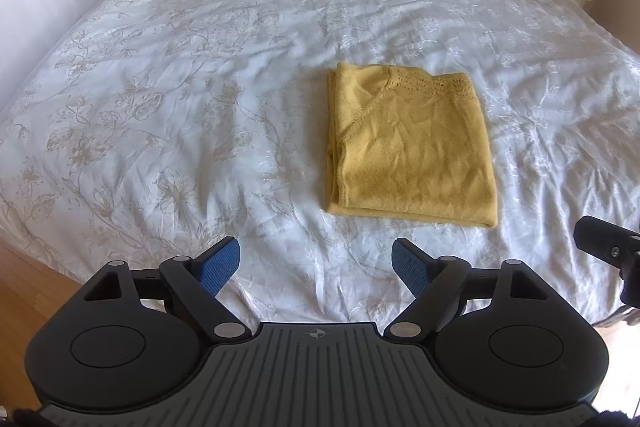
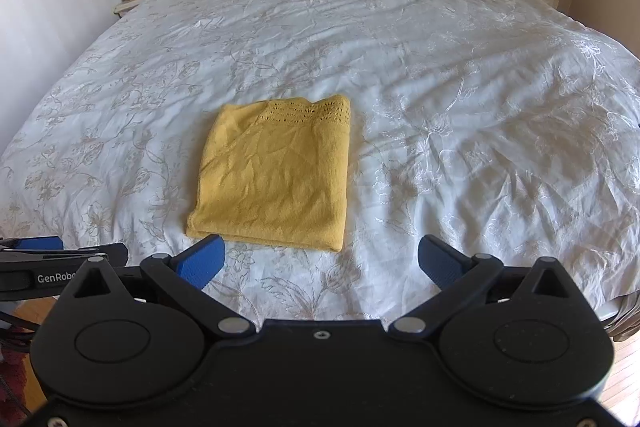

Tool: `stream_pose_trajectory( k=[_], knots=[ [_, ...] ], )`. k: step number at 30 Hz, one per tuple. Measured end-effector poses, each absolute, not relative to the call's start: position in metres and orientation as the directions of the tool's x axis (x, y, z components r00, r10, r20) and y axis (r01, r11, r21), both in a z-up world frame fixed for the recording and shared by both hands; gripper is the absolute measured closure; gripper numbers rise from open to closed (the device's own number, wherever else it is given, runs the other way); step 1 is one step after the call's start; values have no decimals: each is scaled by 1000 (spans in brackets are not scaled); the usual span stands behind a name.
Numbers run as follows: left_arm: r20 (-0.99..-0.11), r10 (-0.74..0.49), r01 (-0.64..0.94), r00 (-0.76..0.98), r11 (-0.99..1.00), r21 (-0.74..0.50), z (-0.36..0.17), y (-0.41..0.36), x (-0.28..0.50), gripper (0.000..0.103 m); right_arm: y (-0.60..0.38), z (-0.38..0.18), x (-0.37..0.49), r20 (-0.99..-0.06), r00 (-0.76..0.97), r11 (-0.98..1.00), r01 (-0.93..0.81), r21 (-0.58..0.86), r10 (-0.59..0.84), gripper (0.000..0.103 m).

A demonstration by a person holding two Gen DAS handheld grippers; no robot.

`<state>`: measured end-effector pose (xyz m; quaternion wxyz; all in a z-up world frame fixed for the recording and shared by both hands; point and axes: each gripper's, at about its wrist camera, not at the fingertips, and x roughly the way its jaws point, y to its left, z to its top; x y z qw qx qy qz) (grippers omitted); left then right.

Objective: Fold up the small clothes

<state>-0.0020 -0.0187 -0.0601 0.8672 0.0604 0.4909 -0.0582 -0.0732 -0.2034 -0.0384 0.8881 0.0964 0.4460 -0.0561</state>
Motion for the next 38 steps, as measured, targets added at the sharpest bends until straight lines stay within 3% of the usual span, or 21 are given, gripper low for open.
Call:
stream_pose_trajectory(
  k=[38],
  knots=[
    [-859,-72,206,506,978,40,-60,-22,-7,20,-197,-35,-79,-787,617,968,186,168,18,1]
  ],
)
